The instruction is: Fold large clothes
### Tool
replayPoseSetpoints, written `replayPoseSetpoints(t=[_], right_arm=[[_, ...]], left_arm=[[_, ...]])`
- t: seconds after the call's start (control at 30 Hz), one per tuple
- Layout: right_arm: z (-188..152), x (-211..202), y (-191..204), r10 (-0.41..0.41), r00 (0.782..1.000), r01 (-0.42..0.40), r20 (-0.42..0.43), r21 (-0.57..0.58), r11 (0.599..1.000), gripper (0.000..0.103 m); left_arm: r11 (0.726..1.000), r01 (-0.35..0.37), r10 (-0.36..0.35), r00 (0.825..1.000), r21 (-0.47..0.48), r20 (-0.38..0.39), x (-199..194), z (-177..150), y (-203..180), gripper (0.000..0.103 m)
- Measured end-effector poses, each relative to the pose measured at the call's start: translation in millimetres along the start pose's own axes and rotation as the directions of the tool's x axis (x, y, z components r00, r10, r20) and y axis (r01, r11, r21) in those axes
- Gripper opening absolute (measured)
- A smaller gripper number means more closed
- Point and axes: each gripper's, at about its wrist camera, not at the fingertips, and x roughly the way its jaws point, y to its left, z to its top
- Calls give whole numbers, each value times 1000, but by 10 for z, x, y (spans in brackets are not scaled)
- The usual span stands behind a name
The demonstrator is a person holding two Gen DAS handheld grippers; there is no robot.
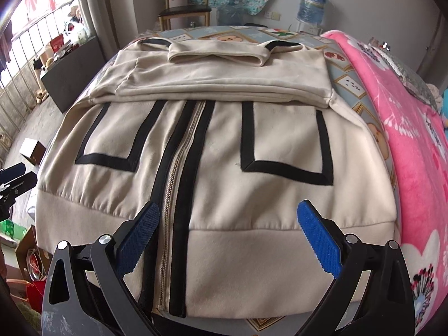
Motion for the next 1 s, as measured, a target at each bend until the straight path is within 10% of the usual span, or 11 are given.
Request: replayPoseSetpoints(t=[0.47, 1.0], right_arm=[[-94, 87, -113, 29, 999, -28, -40, 16, 999, 96], [-63, 90, -110, 48, 998, -47, -44, 24, 999, 96]], left_arm=[[995, 97, -97, 995, -8, -4, -58, -549, 51, 76], [976, 205, -211, 975, -78, -71, 99, -735, 197, 51]])
